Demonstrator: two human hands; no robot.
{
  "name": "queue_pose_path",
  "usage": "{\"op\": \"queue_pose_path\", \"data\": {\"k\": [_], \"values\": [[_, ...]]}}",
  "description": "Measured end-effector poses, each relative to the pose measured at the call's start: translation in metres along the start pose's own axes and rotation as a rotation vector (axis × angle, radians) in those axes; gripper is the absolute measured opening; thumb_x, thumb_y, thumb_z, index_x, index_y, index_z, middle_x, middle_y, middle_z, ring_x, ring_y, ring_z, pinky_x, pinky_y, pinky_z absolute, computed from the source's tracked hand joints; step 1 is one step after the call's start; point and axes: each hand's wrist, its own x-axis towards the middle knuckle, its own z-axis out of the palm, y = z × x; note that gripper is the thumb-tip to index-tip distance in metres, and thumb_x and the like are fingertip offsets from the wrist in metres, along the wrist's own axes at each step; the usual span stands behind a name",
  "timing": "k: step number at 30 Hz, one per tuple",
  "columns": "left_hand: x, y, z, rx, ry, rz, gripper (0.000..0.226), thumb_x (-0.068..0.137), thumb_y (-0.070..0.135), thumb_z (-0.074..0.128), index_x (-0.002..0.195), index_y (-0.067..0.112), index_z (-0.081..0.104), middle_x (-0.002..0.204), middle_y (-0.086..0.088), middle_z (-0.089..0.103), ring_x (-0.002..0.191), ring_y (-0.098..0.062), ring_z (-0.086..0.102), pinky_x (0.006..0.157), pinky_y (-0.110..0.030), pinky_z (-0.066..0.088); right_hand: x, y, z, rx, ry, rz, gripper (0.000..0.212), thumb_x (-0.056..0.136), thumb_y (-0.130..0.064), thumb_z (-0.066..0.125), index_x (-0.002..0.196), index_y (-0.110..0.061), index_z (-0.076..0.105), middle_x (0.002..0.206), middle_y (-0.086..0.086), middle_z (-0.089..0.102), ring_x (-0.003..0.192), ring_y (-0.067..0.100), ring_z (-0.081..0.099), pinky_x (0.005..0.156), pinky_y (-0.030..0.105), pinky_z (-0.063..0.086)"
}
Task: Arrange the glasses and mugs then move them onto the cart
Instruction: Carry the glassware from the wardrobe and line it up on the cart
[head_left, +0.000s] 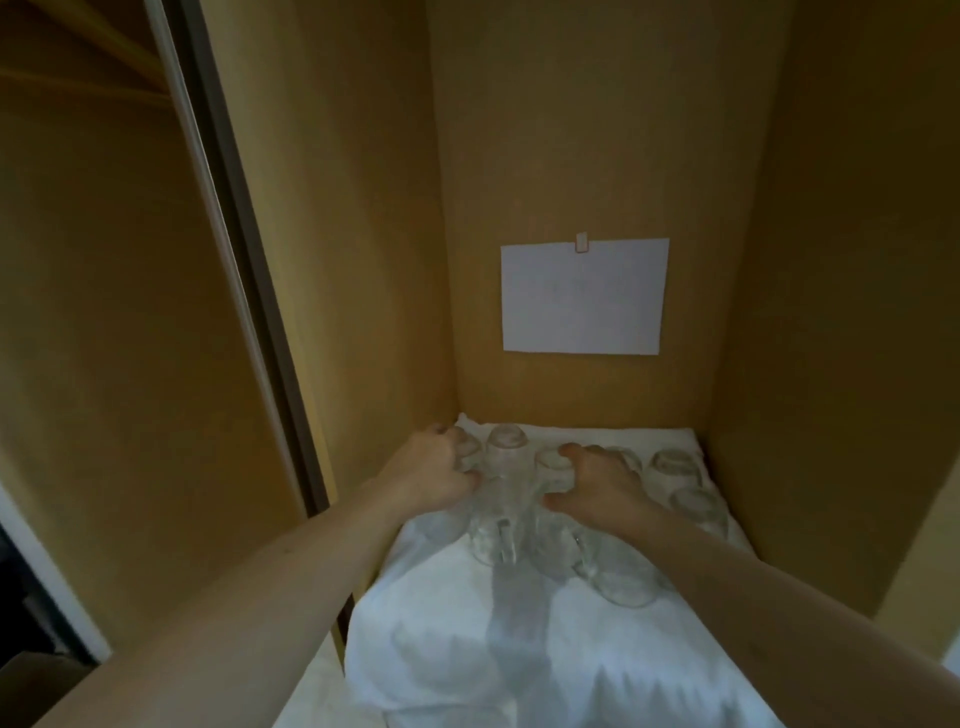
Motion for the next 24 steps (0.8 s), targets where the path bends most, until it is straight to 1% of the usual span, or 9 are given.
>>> {"op": "queue_pose_path", "data": {"k": [6, 10, 13, 16, 17, 19, 21, 22, 24], "values": [[0.056, -0.021, 0.019, -0.111, -0.044, -0.065, 0.059, 0.090, 0.052, 0.066, 0.137, 0.017, 0.055, 0.132, -0.004, 0.054, 0.123, -0.026, 0.054, 0.090, -0.027, 0.045, 0.059, -0.011, 0.003, -0.017, -0.017, -0.018, 0.088, 0.082, -0.057, 0.071, 0.154, -0.025, 0.033, 0.149, 0.009, 0.045, 0.136, 0.033, 0.041, 0.109, 0.043, 0.040], [0.095, -0.034, 0.031, -0.195, -0.089, -0.146, 0.051, 0.091, 0.044, 0.069, 0.132, 0.016, 0.056, 0.129, 0.003, 0.052, 0.111, -0.018, 0.057, 0.083, -0.025, 0.048, 0.101, -0.017, 0.014, -0.005, -0.047, -0.044, 0.085, 0.083, -0.056, 0.070, 0.154, -0.027, 0.034, 0.152, 0.006, 0.043, 0.140, 0.032, 0.037, 0.111, 0.045, 0.037], [0.124, -0.043, 0.040, -0.219, -0.097, -0.207, 0.060, 0.082, 0.052, 0.071, 0.133, 0.022, 0.058, 0.137, -0.002, 0.053, 0.109, -0.024, 0.063, 0.081, -0.032, 0.057, 0.129, -0.017, 0.024, -0.003, -0.079, -0.072, 0.082, 0.082, -0.055, 0.071, 0.151, -0.027, 0.037, 0.148, 0.007, 0.045, 0.136, 0.032, 0.039, 0.109, 0.044, 0.038], [0.149, -0.048, 0.048, -0.166, -0.152, -0.239, 0.071, 0.083, 0.049, 0.077, 0.144, 0.023, 0.051, 0.147, -0.003, 0.046, 0.122, -0.024, 0.056, 0.080, -0.025, 0.047, 0.152, -0.017, 0.033, -0.040, -0.123, -0.112, 0.082, 0.081, -0.054, 0.072, 0.150, -0.026, 0.036, 0.146, 0.008, 0.044, 0.135, 0.033, 0.040, 0.107, 0.043, 0.038], [0.157, -0.049, 0.052, -0.143, -0.181, -0.245, 0.073, 0.082, 0.046, 0.079, 0.144, 0.023, 0.050, 0.146, -0.003, 0.045, 0.123, -0.023, 0.054, 0.080, -0.024, 0.045, 0.159, -0.018, 0.035, -0.049, -0.146, -0.133, 0.084, 0.081, -0.054, 0.073, 0.151, -0.026, 0.035, 0.145, 0.009, 0.044, 0.134, 0.033, 0.040, 0.107, 0.043, 0.039], [0.167, -0.050, 0.059, -0.103, -0.250, -0.244, 0.074, 0.077, 0.042, 0.084, 0.141, 0.023, 0.051, 0.142, -0.001, 0.046, 0.121, -0.022, 0.053, 0.081, -0.025, 0.049, 0.173, -0.020, 0.042, -0.050, -0.214, -0.166, 0.092, 0.077, -0.054, 0.077, 0.152, -0.025, 0.032, 0.143, 0.009, 0.044, 0.132, 0.031, 0.044, 0.106, 0.043, 0.042], [0.173, -0.052, 0.069, -0.084, -0.319, -0.261, 0.079, 0.074, 0.039, 0.086, 0.142, 0.023, 0.049, 0.140, 0.001, 0.046, 0.120, -0.023, 0.054, 0.092, -0.035, 0.054, 0.184, -0.022, 0.049, -0.049, -0.265, -0.189, 0.096, 0.072, -0.055, 0.082, 0.149, -0.024, 0.035, 0.137, 0.009, 0.048, 0.127, 0.030, 0.050, 0.101, 0.042, 0.047], [0.176, -0.053, 0.073, -0.074, -0.339, -0.269, 0.081, 0.074, 0.037, 0.086, 0.143, 0.024, 0.047, 0.141, 0.001, 0.047, 0.119, -0.023, 0.055, 0.094, -0.038, 0.055, 0.189, -0.022, 0.052, -0.054, -0.274, -0.200, 0.095, 0.070, -0.054, 0.083, 0.147, -0.023, 0.037, 0.133, 0.009, 0.050, 0.123, 0.030, 0.054, 0.097, 0.041, 0.050], [0.184, -0.054, 0.076, -0.035, -0.379, -0.268, 0.086, 0.076, 0.038, 0.085, 0.149, 0.025, 0.040, 0.140, 0.002, 0.048, 0.117, -0.022, 0.056, 0.090, -0.037, 0.055, 0.199, -0.022, 0.055, -0.053, -0.284, -0.213, 0.092, 0.070, -0.049, 0.084, 0.146, -0.023, 0.039, 0.131, 0.008, 0.052, 0.118, 0.029, 0.057, 0.092, 0.039, 0.053]]}}
